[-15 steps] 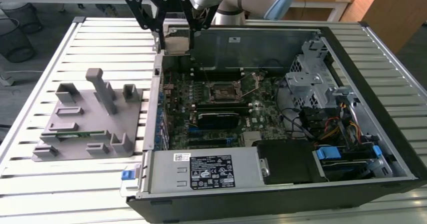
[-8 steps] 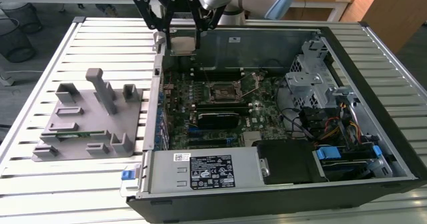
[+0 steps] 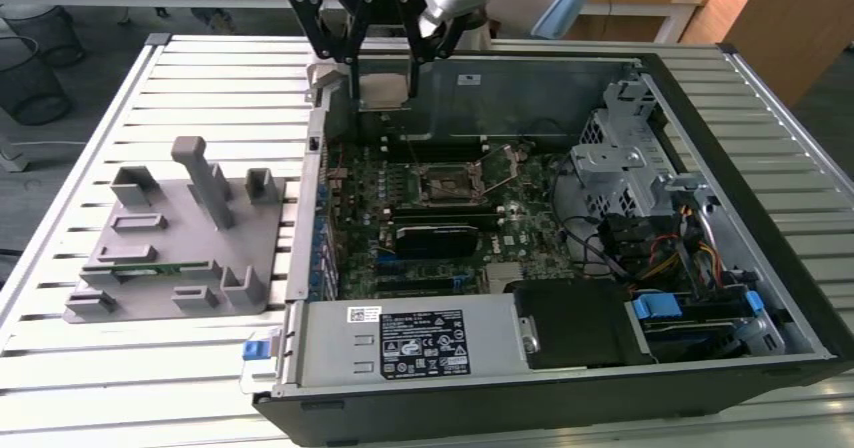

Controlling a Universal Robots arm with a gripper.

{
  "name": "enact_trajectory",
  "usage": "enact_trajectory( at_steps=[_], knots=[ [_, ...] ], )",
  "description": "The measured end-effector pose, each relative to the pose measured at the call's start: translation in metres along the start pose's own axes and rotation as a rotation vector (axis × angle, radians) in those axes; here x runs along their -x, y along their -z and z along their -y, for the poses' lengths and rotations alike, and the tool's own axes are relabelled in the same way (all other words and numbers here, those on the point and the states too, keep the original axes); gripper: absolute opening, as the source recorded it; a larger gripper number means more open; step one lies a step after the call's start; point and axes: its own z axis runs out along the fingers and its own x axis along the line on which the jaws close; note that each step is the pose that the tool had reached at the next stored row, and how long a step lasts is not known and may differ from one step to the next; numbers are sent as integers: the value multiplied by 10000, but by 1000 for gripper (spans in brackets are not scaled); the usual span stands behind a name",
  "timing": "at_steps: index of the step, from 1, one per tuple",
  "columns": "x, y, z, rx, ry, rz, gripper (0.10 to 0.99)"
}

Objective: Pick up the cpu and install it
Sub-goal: 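Pick up the cpu and move it towards the insertion slot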

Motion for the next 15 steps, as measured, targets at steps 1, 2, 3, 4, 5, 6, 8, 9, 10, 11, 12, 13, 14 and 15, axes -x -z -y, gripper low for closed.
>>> enact_trajectory(
  at_steps=[1,2,3,4,5,6,8,9,10,11,12,13,14,15],
  knots=[
    [15,0,1,1,0,0,541],
    [30,0,1,1,0,0,541],
    [40,-1,-1,1,0,0,541],
    [47,-2,-9,1,0,0,541],
    [54,-4,-27,1,-2,1,541],
    [61,-6,-52,1,-2,1,541],
    [76,-10,-106,0,-1,0,541],
    [86,-11,-129,0,-1,0,541],
    [100,-13,-151,0,-1,-1,541],
    [117,-16,-169,0,1,0,541],
    [135,-18,-186,2,1,1,541],
    [158,-19,-201,1,0,-1,541],
    [182,-21,-212,0,0,-1,541],
    [209,-22,-221,0,1,-1,541]
  ],
)
